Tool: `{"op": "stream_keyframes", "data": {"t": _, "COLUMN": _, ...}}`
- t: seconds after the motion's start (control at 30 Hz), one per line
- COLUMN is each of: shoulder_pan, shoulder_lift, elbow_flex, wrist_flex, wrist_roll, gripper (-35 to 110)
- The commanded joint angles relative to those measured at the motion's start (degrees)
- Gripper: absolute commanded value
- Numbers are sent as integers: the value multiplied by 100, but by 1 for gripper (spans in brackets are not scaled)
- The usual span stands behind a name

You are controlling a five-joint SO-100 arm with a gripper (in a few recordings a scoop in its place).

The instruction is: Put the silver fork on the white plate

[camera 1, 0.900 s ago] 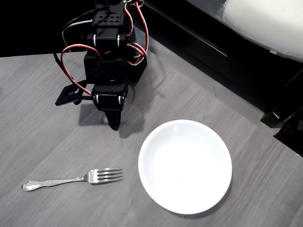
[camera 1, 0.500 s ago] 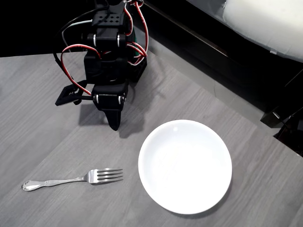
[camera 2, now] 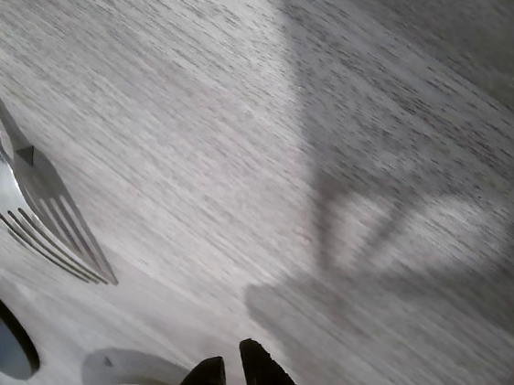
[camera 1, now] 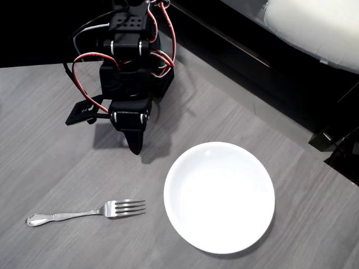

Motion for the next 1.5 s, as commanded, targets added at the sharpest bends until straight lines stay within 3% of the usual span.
{"op": "stream_keyframes", "data": {"t": 0.0, "shoulder_pan": -70, "shoulder_lift": 158, "elbow_flex": 9, "wrist_flex": -62, "wrist_roll": -70, "gripper": 0}}
{"op": "stream_keyframes", "data": {"t": 1.23, "shoulder_pan": 79, "shoulder_lift": 114, "elbow_flex": -255, "wrist_flex": -308, "wrist_roll": -1213, "gripper": 0}}
{"op": "stream_keyframes", "data": {"t": 1.33, "shoulder_pan": 158, "shoulder_lift": -1037, "elbow_flex": -1002, "wrist_flex": -562, "wrist_roll": -1213, "gripper": 0}}
{"op": "stream_keyframes", "data": {"t": 1.47, "shoulder_pan": 316, "shoulder_lift": -4755, "elbow_flex": -3533, "wrist_flex": -360, "wrist_roll": -1116, "gripper": 0}}
